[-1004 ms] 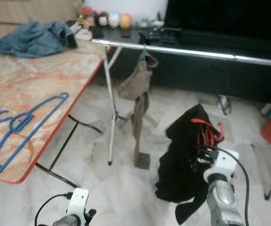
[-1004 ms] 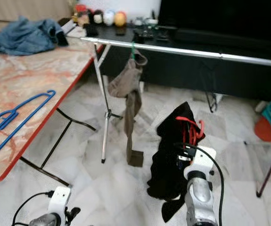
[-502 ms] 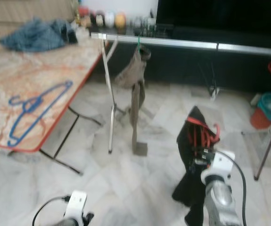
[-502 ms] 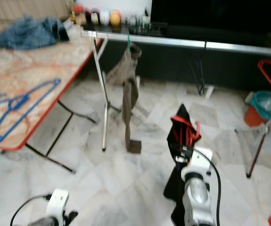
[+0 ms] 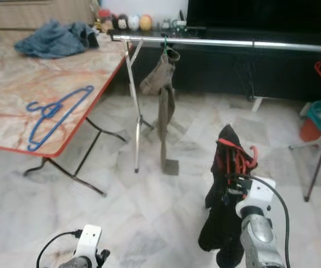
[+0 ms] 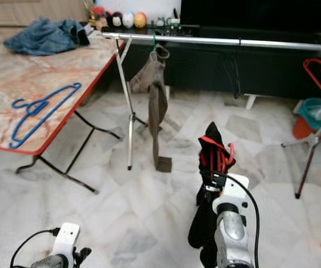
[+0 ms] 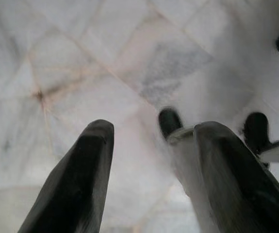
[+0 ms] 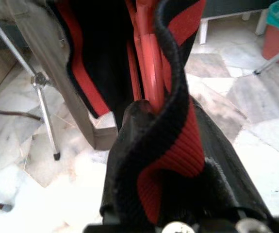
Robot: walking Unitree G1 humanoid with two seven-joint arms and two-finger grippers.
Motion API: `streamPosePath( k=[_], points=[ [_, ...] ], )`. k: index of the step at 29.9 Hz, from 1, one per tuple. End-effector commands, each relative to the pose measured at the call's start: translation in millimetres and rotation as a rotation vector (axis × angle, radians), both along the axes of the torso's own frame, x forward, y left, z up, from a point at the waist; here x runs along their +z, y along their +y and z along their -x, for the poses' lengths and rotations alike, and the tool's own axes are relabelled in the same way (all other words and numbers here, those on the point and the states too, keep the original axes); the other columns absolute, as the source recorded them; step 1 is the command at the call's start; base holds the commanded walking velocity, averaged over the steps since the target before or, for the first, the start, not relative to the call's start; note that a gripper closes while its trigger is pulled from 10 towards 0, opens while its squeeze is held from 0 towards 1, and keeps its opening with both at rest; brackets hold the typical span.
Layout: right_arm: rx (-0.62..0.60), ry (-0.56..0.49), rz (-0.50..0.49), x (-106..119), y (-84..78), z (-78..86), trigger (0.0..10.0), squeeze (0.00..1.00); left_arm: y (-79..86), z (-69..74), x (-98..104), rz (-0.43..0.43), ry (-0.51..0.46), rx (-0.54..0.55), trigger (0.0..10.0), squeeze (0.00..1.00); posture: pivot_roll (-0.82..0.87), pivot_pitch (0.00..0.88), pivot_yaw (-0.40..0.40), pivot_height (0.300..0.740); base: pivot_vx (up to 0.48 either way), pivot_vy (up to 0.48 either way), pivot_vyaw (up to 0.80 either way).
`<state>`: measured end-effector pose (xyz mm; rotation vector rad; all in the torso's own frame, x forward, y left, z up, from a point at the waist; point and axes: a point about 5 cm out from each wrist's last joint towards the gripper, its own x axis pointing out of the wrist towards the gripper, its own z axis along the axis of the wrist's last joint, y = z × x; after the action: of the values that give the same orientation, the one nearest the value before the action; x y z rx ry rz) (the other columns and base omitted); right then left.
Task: Hang hanger
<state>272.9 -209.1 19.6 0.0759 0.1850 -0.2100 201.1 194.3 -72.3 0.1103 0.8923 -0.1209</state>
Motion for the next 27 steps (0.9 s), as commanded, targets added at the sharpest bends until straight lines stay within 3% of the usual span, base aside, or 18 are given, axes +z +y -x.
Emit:
streamPosePath(
  k=[1, 13, 23, 27],
  points=[
    [0.005, -0.044, 0.005, 8.4, 1.4, -5.5, 10.0, 0.0, 4.2, 1.0, 0.0, -0.008, 0.007, 0.001, 10.0, 0.0, -0.06, 0.023, 0.017, 0.74, -0.262, 0.0, 0.0],
    [0.018, -0.026, 0.016, 8.4, -0.7, -7.3, 10.0, 0.0, 3.1, 0.3, 0.1, -0.005, 0.008, 0.005, 10.0, 0.0, -0.06, 0.039, 0.012, 0.74, -0.261, 0.0, 0.0],
    [0.038, -0.014, 0.028, 8.9, -4.5, -8.3, 10.0, 0.0, 2.5, 0.5, -0.2, -0.02, 0.006, -0.002, 10.0, 0.0, -0.05, 0.031, 0.004, 0.74, 0.0, 0.0, 0.0],
    [0.101, 0.013, 0.056, 9.3, -7.1, -10.3, 10.0, 0.0, 2.2, -1.0, 1.3, -0.024, -0.021, -0.011, 10.0, 0.0, -0.05, 0.035, 0.005, 0.74, 0.0, 0.0, 0.0]
  ],
)
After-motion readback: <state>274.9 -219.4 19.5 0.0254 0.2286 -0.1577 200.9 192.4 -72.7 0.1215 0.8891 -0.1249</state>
